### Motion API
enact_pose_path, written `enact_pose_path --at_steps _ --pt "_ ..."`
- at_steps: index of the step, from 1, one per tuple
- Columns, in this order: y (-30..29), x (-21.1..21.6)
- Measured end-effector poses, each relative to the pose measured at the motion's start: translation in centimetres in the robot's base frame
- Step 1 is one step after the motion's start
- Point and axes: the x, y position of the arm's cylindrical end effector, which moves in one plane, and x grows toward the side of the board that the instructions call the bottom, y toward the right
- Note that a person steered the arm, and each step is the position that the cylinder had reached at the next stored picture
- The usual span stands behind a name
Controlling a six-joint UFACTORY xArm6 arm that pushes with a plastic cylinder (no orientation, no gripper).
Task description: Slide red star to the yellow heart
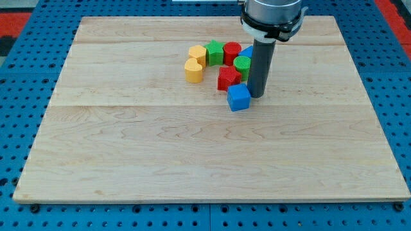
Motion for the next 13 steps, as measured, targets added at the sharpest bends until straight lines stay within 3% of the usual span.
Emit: enact_pose_path --at_steps 5,7,9,13 --pt "-0.6 -3.6" --pt "-5.4 -3.5" --pt "-6.7 0.1" --pt "-6.7 -1.7"
